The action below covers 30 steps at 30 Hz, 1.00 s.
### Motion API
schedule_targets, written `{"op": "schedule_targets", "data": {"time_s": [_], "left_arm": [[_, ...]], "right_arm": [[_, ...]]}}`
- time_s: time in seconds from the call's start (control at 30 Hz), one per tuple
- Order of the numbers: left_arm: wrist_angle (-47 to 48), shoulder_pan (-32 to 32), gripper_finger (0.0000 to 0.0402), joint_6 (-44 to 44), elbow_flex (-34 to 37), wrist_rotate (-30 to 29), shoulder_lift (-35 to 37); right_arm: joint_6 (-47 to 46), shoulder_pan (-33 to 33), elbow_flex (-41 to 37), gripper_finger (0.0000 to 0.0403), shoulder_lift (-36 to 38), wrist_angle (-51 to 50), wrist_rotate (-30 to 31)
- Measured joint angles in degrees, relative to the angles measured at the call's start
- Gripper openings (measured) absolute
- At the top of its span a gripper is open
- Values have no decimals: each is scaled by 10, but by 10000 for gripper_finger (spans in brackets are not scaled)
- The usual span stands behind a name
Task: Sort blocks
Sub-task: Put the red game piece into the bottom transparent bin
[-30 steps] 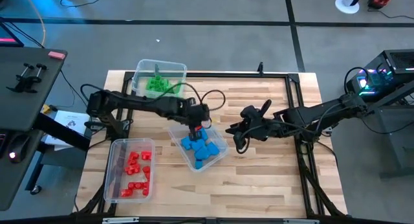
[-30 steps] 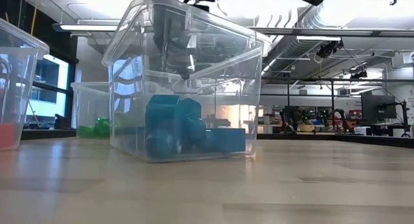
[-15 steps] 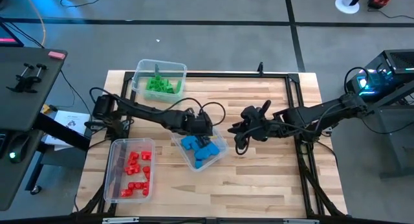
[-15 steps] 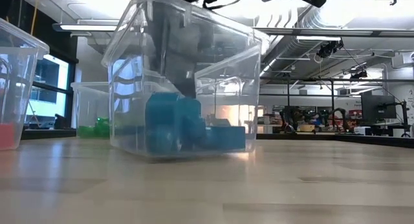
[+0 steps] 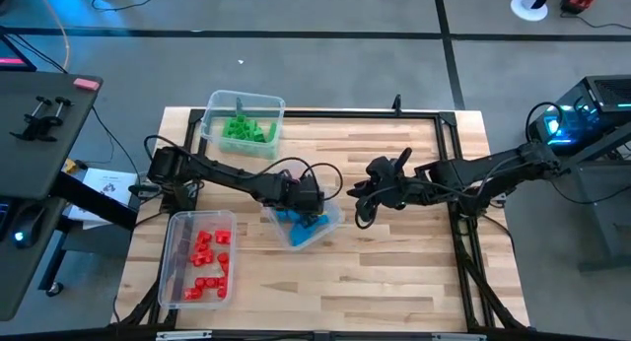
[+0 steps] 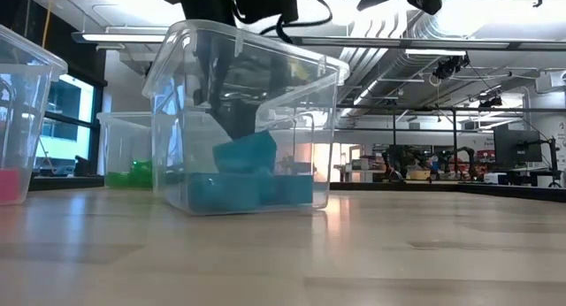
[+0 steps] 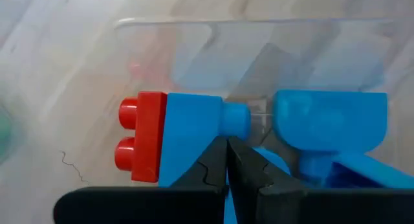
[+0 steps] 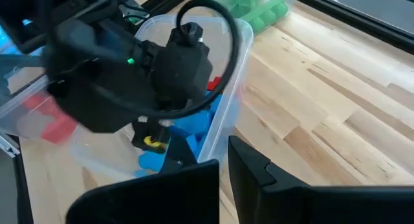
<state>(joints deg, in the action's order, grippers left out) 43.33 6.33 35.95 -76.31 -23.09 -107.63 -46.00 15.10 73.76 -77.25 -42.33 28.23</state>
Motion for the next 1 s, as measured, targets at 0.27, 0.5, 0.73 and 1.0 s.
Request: {"op": "schedule_targets", "data": {"time_s": [0.27,0.5,0.73,1.0], "left_arm": [[-1,6,0,-106,0,-127,-28],[-12,-5,0,-141,31,-146,-32],[-20,-28,0,-110,74,-123,-30],[-85,-23,0,-112,76,73,-26]], "right_arm": [[0,-11,0,0,0,2,0],[0,-12,0,0,0,6,-14],[-4,-12,0,0,0,9,-20],[-4,-12,0,0,0,9,-21]]}}
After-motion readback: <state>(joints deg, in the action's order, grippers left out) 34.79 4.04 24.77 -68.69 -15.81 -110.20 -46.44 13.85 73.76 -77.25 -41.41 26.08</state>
